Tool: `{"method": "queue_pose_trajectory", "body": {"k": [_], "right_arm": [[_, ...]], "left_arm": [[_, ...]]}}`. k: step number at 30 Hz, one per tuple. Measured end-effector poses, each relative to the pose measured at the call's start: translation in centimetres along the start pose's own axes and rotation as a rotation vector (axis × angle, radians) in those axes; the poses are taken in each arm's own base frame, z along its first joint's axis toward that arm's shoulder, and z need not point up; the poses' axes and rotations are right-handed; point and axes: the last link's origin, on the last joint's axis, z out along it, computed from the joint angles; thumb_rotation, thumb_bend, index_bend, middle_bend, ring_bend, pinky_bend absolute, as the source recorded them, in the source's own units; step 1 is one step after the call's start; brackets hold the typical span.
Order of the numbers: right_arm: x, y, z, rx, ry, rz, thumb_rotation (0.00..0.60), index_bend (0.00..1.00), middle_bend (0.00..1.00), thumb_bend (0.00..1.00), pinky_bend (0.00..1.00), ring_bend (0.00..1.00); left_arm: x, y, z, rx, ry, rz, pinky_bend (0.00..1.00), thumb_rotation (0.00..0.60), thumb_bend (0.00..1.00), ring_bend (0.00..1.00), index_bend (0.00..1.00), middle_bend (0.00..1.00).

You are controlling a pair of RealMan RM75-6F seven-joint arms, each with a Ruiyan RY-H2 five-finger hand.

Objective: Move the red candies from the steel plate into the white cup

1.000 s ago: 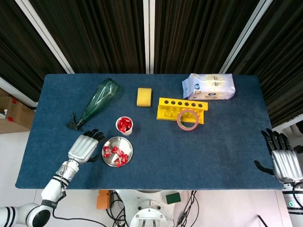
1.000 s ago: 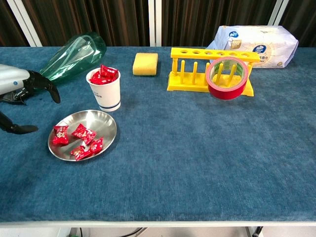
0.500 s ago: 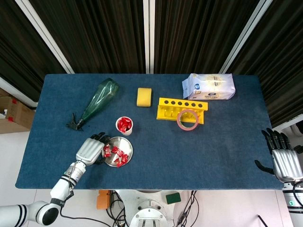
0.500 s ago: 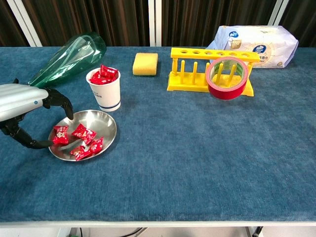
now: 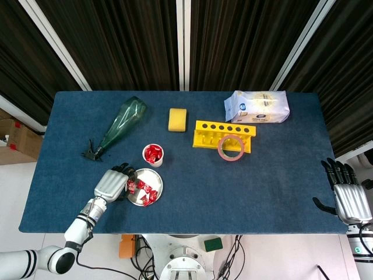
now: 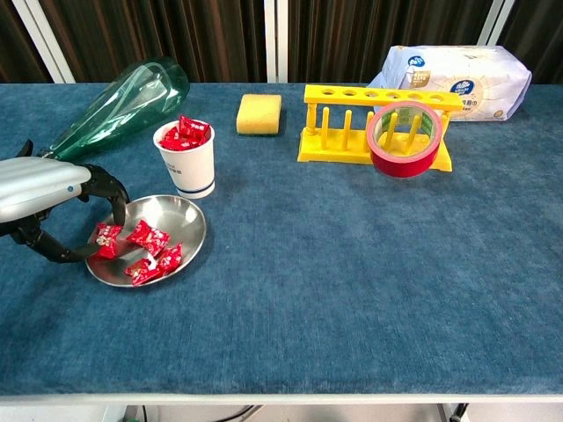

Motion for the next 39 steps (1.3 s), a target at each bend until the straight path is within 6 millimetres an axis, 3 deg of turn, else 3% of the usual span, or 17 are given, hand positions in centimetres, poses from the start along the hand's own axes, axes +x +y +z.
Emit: {"method": "queue_pose_trajectory", "body": {"k": [12,18,24,32,39], "right_arm": [[0.0,0.1,0.0,-0.006,0.002,0.002,0.6,0.0,0.0,0.2,0.0,0.0],[0.1,0.1,0.0,-0.005,0.005,0.003,0.6,0.0,0.0,0.2,0.0,0.0],[0.1,0.1,-0.1,-0.002,0.008,0.004,0.6,0.0,0.0,0.2,0.0,0.0],[0.1,0.1,0.0,-0.002,0.005,0.005,0.6,0.0,0.0,0.2,0.0,0.0],[0.3,0.3,0.1,-0.005,0.004,0.011,0.6,0.0,0.0,0.2,0.0,0.0]], "left_arm": [[0.5,0.4,0.2,-0.013,0.04,-0.021,0.31,0.6,0.38,0.13,0.53,0.26],[2.4,0.5,-0.3,-0.024,0.106,-0.037,0.31,0.6,0.38,0.13,0.55,0.26],[5.6,0.9,-0.5,-0.031,0.198,-0.05,0.33,0.6,0.39,0.14,0.55,0.28],[8.6,2.5,2.3,-0.037,0.292,-0.039,0.34,0.6,0.41,0.16,0.55,0.3],[9.1,3.3,4.7,-0.019,0.303,-0.053,0.34,0.6,0.42,0.16,0.55,0.31]]}}
